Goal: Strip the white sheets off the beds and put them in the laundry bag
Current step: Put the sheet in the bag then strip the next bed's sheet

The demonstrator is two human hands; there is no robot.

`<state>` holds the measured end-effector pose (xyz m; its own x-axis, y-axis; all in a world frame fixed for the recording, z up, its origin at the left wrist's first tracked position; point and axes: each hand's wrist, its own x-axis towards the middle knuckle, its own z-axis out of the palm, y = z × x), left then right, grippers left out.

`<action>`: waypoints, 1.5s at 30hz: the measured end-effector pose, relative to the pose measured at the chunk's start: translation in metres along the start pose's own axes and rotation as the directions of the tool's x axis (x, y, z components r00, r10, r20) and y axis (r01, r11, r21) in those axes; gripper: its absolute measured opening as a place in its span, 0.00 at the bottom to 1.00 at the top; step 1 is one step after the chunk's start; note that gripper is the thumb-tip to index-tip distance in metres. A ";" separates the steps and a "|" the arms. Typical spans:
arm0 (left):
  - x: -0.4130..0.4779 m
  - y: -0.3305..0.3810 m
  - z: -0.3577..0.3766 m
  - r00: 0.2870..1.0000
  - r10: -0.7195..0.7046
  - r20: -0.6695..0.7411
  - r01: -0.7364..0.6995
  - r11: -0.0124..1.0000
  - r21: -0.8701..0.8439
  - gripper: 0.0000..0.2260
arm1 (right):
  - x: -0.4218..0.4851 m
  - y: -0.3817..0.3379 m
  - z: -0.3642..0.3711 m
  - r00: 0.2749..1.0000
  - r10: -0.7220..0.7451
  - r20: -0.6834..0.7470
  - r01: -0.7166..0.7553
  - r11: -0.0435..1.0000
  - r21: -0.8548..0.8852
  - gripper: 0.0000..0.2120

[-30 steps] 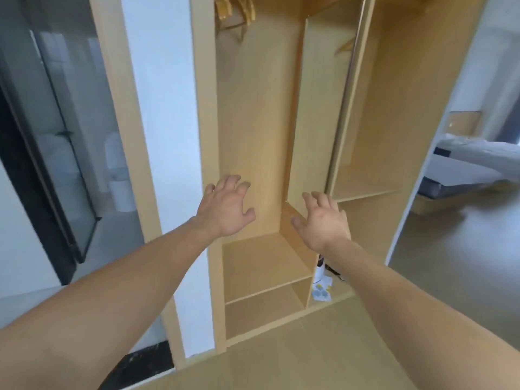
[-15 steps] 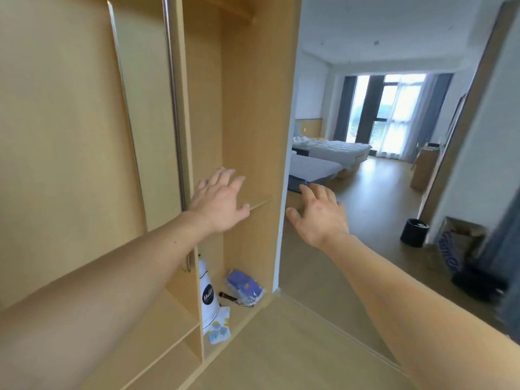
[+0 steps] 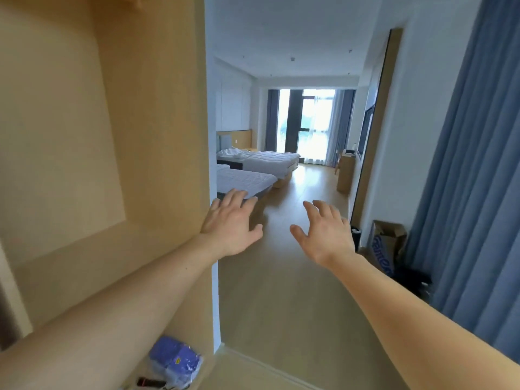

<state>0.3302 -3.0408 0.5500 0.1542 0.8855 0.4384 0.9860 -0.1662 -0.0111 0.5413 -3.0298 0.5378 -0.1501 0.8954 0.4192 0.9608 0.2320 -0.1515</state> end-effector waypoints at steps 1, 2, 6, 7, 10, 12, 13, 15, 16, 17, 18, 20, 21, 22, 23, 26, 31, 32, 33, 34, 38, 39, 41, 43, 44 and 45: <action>0.022 0.002 0.012 1.000 0.013 -0.005 -0.013 1.000 0.000 0.30 | 0.019 0.012 0.006 1.000 0.007 -0.006 -0.007 1.000 -0.008 0.31; 0.044 0.004 0.023 1.000 0.025 -0.007 -0.025 1.000 0.003 0.30 | 0.040 0.023 0.012 1.000 0.009 -0.014 -0.010 1.000 -0.016 0.32; 0.132 0.009 0.053 0.999 0.030 -0.031 -0.030 1.000 -0.008 0.29 | 0.125 0.065 0.031 0.998 0.008 -0.055 -0.008 1.000 -0.014 0.32; 0.154 0.009 0.058 0.999 0.020 -0.031 -0.021 1.000 -0.016 0.29 | 0.146 0.073 0.035 0.999 -0.001 -0.051 0.000 1.000 -0.011 0.32; 0.216 0.007 0.074 0.999 -0.001 -0.038 0.000 1.000 -0.020 0.30 | 0.204 0.096 0.049 0.997 -0.022 -0.070 0.023 1.000 0.002 0.31; 0.255 0.006 0.089 0.999 -0.010 -0.051 0.008 1.000 -0.021 0.30 | 0.241 0.109 0.061 0.996 -0.027 -0.083 0.028 1.000 0.009 0.30; 0.273 0.005 0.097 0.999 -0.006 -0.048 0.005 1.000 -0.023 0.30 | 0.258 0.115 0.068 0.997 -0.030 -0.073 0.031 0.999 0.010 0.30; 0.308 0.001 0.117 0.999 0.001 -0.038 -0.001 1.000 -0.020 0.30 | 0.292 0.126 0.085 0.998 -0.035 -0.045 0.036 0.999 0.004 0.30; 0.327 -0.001 0.127 0.999 0.000 -0.037 0.000 1.000 -0.018 0.30 | 0.309 0.131 0.095 0.999 -0.037 -0.037 0.037 0.999 0.001 0.30; 0.347 -0.005 0.138 0.999 -0.003 -0.039 0.002 1.000 -0.020 0.30 | 0.328 0.136 0.104 0.999 -0.039 -0.037 0.039 0.999 0.000 0.30; 0.367 -0.008 0.150 0.999 -0.004 -0.047 0.003 1.000 -0.024 0.30 | 0.348 0.142 0.114 0.998 -0.039 -0.042 0.039 0.999 -0.004 0.30; 0.410 -0.015 0.175 0.998 0.003 -0.064 -0.005 1.000 -0.031 0.30 | 0.389 0.154 0.134 0.998 -0.028 -0.047 0.027 0.999 -0.021 0.31; 0.432 -0.020 0.188 0.997 0.011 -0.071 -0.013 0.999 -0.035 0.30 | 0.410 0.160 0.144 0.999 -0.022 -0.045 0.021 0.999 -0.030 0.31; 0.453 -0.025 0.202 0.997 0.018 -0.077 -0.021 0.999 -0.040 0.30 | 0.430 0.166 0.156 0.999 -0.016 -0.040 0.015 0.999 -0.038 0.31; 0.476 -0.030 0.215 0.996 0.024 -0.082 -0.028 0.999 -0.045 0.29 | 0.450 0.172 0.167 0.999 -0.008 -0.035 0.006 0.999 -0.045 0.32; 0.545 -0.046 0.251 0.997 0.045 -0.068 -0.051 0.995 -0.083 0.29 | 0.518 0.192 0.194 1.000 0.025 -0.014 -0.025 0.998 -0.055 0.32; 0.658 -0.059 0.304 0.991 0.115 -0.074 -0.120 0.990 -0.077 0.29 | 0.618 0.228 0.239 0.995 0.091 -0.025 -0.092 0.995 -0.029 0.32; 0.679 -0.059 0.316 0.990 0.126 -0.069 -0.131 0.989 -0.071 0.29 | 0.636 0.237 0.250 0.995 0.098 -0.017 -0.099 0.995 -0.033 0.32; 0.699 -0.057 0.329 0.989 0.137 -0.060 -0.141 0.988 -0.068 0.29 | 0.653 0.247 0.260 0.994 0.105 -0.009 -0.106 0.994 -0.039 0.32; 0.719 -0.054 0.342 0.988 0.147 -0.050 -0.151 0.986 -0.070 0.29 | 0.670 0.259 0.271 0.994 0.112 -0.006 -0.112 0.993 -0.041 0.32; 0.807 -0.041 0.393 0.986 0.153 -0.067 -0.157 0.986 -0.059 0.29 | 0.750 0.312 0.309 0.991 0.134 -0.023 -0.135 0.990 -0.041 0.32; 0.829 -0.039 0.405 0.987 0.143 -0.079 -0.148 0.987 -0.056 0.29 | 0.772 0.325 0.318 0.991 0.129 -0.028 -0.130 0.991 -0.043 0.32; 0.870 -0.035 0.429 0.989 0.124 -0.087 -0.127 0.991 -0.039 0.30 | 0.814 0.348 0.334 0.994 0.111 -0.022 -0.112 0.993 -0.043 0.32; 0.912 -0.035 0.447 0.993 0.097 -0.073 -0.099 0.995 -0.033 0.30 | 0.857 0.366 0.345 0.996 0.084 0.000 -0.084 0.996 -0.033 0.32; 0.932 -0.036 0.454 0.994 0.080 -0.074 -0.083 0.996 -0.033 0.29 | 0.877 0.374 0.350 0.998 0.068 0.003 -0.068 0.997 -0.024 0.32; 0.952 -0.037 0.461 0.995 0.058 -0.083 -0.061 0.998 -0.030 0.29 | 0.899 0.383 0.355 0.999 0.051 -0.003 -0.051 0.999 -0.019 0.32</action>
<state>0.4693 -1.9912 0.5532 0.2052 0.8354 0.5099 0.9726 -0.2322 -0.0110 0.6915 -2.0014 0.5385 -0.0997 0.9049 0.4138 0.9715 0.1785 -0.1562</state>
